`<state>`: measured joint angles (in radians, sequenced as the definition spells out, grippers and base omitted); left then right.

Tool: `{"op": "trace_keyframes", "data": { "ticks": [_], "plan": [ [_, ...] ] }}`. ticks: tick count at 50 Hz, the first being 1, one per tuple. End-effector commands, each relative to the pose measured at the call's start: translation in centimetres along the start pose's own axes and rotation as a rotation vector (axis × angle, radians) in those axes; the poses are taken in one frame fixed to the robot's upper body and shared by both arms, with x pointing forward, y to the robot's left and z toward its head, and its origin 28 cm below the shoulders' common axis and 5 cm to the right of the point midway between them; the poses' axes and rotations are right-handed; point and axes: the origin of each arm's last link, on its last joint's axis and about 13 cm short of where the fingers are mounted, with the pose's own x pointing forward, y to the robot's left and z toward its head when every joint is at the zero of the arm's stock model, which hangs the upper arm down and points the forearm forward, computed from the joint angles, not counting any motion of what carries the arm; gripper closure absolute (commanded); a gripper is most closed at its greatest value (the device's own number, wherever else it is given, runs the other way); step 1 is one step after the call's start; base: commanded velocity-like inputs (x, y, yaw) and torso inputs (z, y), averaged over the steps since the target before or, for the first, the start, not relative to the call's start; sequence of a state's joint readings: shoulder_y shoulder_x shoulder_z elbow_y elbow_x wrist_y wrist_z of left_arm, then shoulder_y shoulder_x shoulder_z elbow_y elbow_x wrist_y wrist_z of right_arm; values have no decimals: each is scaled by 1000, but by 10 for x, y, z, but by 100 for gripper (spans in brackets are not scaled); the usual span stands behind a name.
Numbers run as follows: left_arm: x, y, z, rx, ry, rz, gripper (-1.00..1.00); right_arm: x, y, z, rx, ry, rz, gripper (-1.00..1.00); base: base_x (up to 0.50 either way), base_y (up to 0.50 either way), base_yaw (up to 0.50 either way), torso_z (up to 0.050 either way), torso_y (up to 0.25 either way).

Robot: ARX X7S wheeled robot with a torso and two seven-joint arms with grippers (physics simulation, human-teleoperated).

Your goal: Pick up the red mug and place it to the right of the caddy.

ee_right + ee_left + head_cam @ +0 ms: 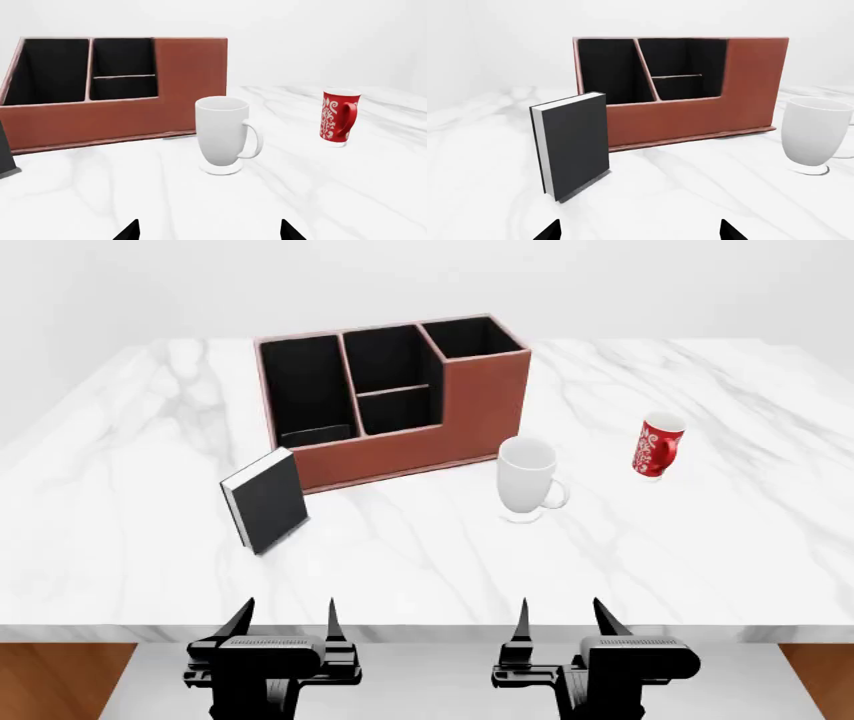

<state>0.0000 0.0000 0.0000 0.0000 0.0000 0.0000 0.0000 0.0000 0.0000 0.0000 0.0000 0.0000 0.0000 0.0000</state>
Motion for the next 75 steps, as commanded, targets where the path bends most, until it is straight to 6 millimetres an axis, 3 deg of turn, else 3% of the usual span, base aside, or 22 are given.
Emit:
{"op": "trace_keyframes", "data": {
  "ticks": [1,19,53,56,57,59,60,62,63,64,67,69,75],
  "plan": [
    [0,0,0,0,-2,-2,-100,-2,1,0,-9,-5,6,-100,0,0,0,0,0],
    [0,0,1,4,-8,-4,-100,-3,2,0,-29,-14,15,-100,0,-4,0,0,0],
    [0,-1,3,1,10,-9,-100,1,0,5,-8,24,-16,-100,0,-469,0,0,0],
    [7,1,26,40,34,17,-100,9,-1,26,20,67,-8,-100,0,0,0,0,0],
    [14,5,54,36,8,20,-100,15,-2,40,-1,58,-18,-100,0,0,0,0,0],
    [19,9,86,66,-5,4,-100,20,-4,61,2,47,-18,-100,0,0,0,0,0],
    [24,12,118,91,-51,-9,-100,24,-6,82,14,17,-19,-100,0,0,0,0,0],
    [27,15,142,107,-72,5,-100,27,-7,94,5,-14,-37,-100,0,0,0,0,0],
    [29,17,170,89,-104,-19,-100,30,-8,101,-1,-21,-39,-100,0,0,0,0,0],
    [29,18,184,110,-118,-7,-100,31,-8,103,-7,-25,-42,-100,0,0,0,0,0],
    [29,16,211,154,-155,-24,-100,33,-8,110,-12,-26,-47,-100,0,0,0,0,0],
    [29,15,217,143,-160,-22,-100,33,-8,114,-13,-35,-48,-100,0,0,0,0,0],
    [30,15,215,141,-162,-28,-100,33,-6,116,-21,-33,-44,-100,0,0,0,0,0]
  ]
}}
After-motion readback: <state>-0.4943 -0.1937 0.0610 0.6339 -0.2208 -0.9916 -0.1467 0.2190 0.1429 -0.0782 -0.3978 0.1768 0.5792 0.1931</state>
